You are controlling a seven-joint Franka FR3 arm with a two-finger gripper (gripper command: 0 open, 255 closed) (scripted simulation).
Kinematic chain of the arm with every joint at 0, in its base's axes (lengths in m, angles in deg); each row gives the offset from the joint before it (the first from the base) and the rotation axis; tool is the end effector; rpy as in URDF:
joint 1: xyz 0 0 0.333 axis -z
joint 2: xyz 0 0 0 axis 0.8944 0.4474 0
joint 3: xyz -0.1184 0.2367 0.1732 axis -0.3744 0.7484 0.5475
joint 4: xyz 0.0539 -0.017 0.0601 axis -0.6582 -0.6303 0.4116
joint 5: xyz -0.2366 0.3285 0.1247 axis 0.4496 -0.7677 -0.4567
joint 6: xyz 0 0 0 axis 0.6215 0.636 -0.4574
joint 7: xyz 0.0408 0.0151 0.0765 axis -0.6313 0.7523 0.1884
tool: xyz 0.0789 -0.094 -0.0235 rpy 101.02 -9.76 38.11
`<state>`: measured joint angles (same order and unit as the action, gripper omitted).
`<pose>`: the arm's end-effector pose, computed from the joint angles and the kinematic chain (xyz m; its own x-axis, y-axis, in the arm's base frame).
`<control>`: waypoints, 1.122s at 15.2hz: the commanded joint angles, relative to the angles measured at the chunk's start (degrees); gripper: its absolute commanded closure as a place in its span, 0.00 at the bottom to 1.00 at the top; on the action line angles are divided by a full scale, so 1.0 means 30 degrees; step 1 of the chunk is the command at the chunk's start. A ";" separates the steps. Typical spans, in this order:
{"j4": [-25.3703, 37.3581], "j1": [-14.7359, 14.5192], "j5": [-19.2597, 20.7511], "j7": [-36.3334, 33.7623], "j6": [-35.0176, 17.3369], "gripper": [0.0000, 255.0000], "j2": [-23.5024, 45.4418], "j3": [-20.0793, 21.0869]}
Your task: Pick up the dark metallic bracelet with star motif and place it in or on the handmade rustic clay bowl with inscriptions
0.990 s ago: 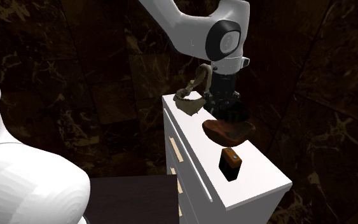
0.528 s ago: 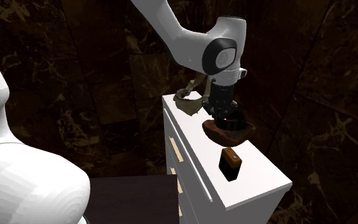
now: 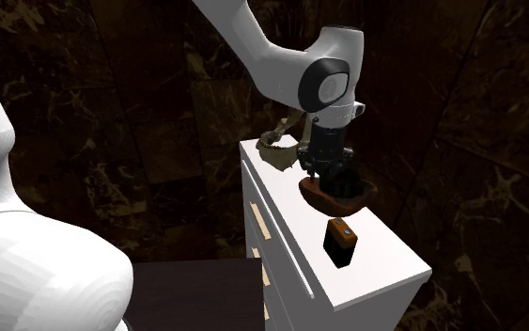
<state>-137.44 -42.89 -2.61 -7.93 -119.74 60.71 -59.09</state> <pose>0.3563 -0.4253 0.2969 0.9816 -0.1717 0.0839 -0.1743 -0.9844 0.0240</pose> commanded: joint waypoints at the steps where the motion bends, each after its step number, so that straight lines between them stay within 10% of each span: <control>1: 0.0002 0.0000 -0.0001 0.0001 -0.0001 0.00 0.0000 0.0000; 17: 0.0692 -0.0064 0.1464 -0.1034 0.2281 0.00 -0.1882 -0.0082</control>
